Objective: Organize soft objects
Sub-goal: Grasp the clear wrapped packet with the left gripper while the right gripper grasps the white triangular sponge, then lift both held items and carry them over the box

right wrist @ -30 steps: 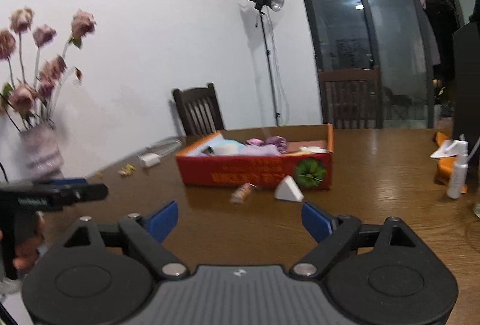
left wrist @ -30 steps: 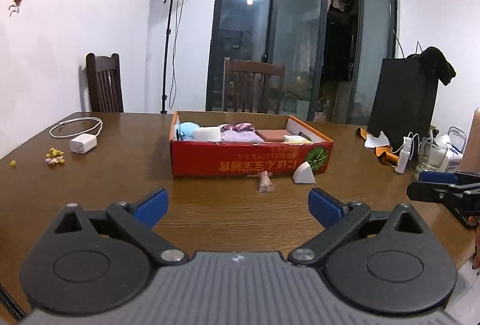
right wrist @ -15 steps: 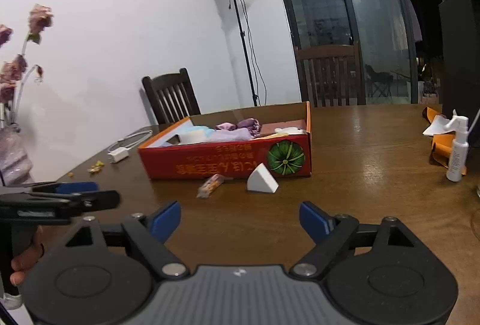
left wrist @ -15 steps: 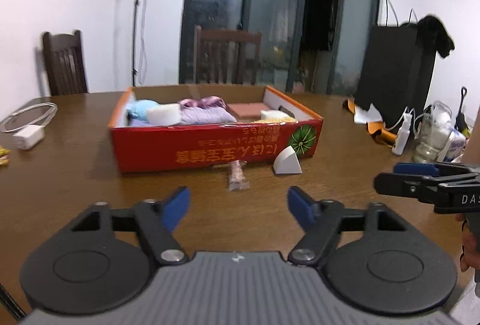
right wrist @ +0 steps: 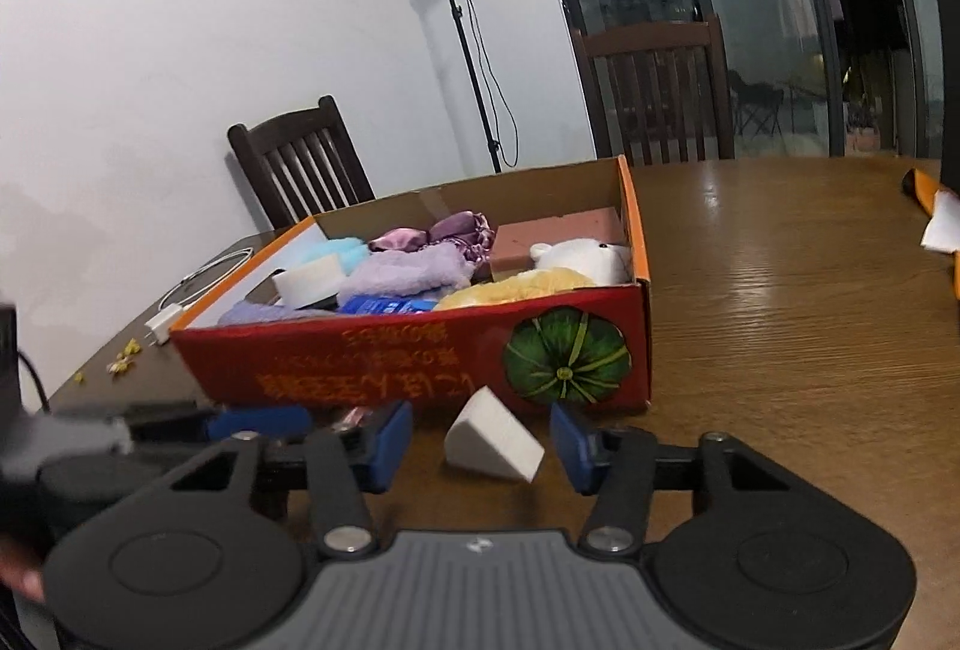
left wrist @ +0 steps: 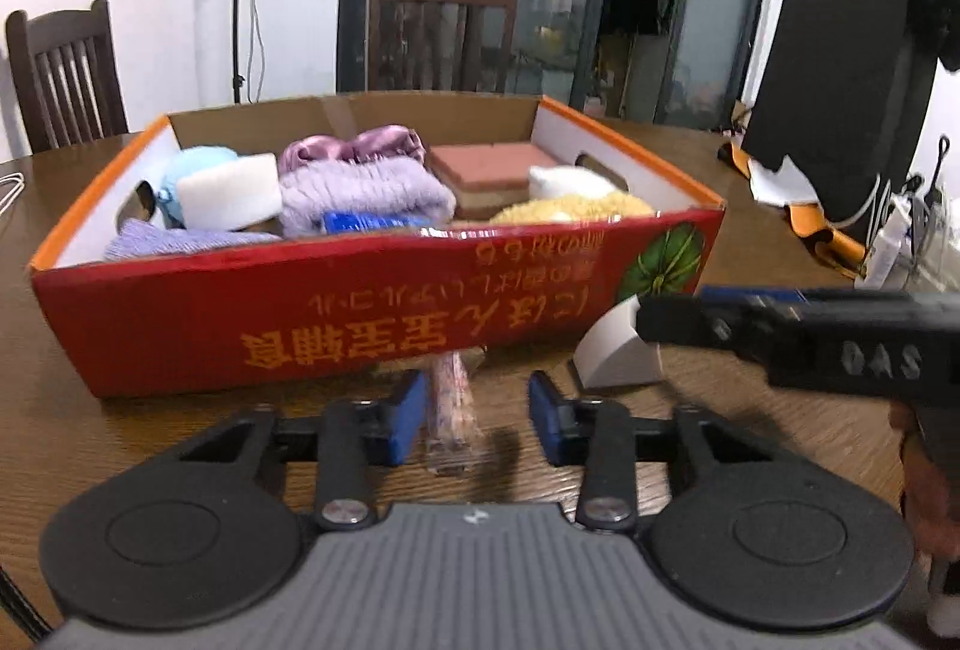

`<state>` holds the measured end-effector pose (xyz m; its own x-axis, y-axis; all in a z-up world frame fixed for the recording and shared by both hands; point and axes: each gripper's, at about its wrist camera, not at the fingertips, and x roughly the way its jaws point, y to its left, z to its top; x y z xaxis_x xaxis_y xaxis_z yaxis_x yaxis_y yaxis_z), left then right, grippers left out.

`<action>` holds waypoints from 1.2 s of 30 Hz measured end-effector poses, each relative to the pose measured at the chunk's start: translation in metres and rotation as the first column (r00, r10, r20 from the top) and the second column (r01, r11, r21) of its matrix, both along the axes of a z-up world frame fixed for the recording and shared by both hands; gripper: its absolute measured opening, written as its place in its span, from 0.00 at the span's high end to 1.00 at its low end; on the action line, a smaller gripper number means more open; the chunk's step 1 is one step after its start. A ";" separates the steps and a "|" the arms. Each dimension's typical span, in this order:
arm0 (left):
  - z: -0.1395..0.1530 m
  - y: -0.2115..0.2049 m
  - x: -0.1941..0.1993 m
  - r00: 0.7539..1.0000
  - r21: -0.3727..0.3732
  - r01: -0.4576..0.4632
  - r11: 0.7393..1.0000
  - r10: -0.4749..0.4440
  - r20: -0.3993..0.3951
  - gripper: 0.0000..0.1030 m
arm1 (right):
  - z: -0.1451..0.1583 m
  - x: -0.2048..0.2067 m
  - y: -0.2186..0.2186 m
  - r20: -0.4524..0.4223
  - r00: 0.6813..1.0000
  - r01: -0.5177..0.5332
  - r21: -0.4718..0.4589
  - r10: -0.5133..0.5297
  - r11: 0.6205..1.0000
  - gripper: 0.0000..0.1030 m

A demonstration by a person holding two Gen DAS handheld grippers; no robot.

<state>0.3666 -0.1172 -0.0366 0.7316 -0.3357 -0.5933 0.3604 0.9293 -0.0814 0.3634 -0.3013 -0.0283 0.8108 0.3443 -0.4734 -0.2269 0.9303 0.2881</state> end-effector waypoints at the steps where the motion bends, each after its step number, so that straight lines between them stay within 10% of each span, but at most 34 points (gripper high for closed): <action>1: -0.002 -0.001 0.001 1.000 0.006 0.002 1.000 -0.002 0.001 0.70 | -0.002 0.005 0.002 -0.004 1.000 -0.003 0.004 0.003 1.000 0.52; 18: 0.002 0.005 -0.010 1.000 -0.020 0.003 1.000 -0.003 -0.008 0.82 | -0.016 0.008 0.004 -0.033 0.999 -0.013 -0.005 0.013 1.000 0.79; 36: 0.049 0.060 -0.172 0.996 -0.158 -0.019 0.987 0.032 0.082 0.82 | 0.025 -0.171 0.020 0.099 0.995 -0.034 0.009 0.033 0.999 0.78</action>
